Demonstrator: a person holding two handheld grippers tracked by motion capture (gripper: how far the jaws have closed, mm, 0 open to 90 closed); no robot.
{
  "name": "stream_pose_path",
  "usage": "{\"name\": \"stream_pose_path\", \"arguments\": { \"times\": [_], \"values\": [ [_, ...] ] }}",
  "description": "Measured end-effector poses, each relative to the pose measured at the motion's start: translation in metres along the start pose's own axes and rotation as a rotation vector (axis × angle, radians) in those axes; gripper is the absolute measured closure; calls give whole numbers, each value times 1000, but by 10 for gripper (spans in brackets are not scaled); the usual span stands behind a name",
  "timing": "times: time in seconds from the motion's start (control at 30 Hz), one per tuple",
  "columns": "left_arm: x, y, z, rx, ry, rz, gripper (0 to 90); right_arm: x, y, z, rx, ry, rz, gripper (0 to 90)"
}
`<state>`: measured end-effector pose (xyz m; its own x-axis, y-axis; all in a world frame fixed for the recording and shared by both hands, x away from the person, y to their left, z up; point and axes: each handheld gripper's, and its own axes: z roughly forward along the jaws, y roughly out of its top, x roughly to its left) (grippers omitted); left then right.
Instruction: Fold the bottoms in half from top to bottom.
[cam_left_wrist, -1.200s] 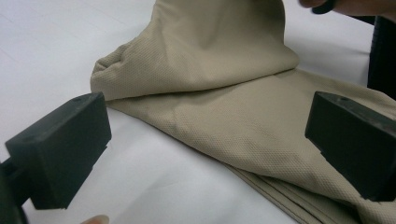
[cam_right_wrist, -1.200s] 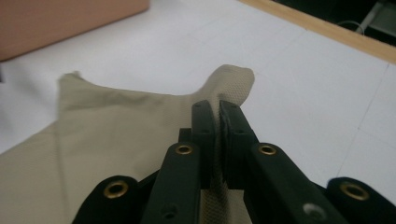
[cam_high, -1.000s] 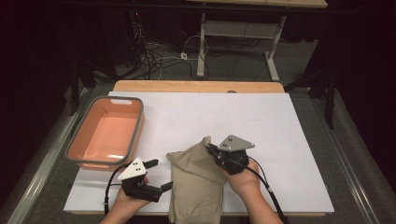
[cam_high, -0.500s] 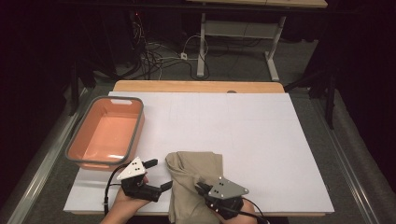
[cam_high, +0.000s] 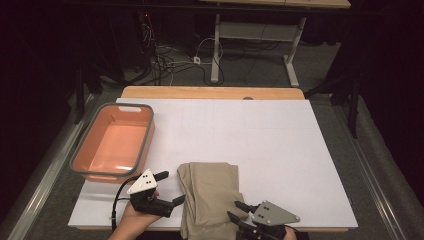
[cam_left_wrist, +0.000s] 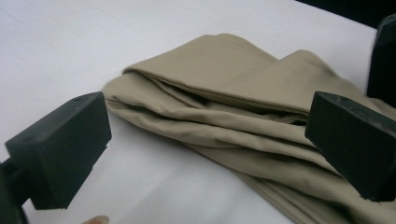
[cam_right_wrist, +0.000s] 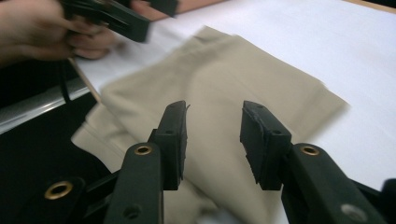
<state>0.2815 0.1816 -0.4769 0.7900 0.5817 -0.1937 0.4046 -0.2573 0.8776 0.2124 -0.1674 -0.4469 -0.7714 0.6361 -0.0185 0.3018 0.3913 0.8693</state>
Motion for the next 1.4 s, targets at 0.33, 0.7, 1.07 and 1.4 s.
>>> {"name": "stream_pose_path", "arguments": {
  "times": [0.33, 0.7, 1.07, 1.4],
  "values": [
    [-74, 4, -9, 65, -55, 49, 250, -16, -30, -16, 27, -24, 52, 577],
    [-93, -17, 13, 164, -77, 84, 558, -22, -48, 0, 115, -9, 75, 579],
    [-85, -16, 14, 152, -95, 70, 808, -21, -43, 10, 112, 5, 33, 842],
    [-77, -9, -17, 93, -83, 63, 808, -1, -22, -9, 13, 42, -5, 843]
  ]
}}
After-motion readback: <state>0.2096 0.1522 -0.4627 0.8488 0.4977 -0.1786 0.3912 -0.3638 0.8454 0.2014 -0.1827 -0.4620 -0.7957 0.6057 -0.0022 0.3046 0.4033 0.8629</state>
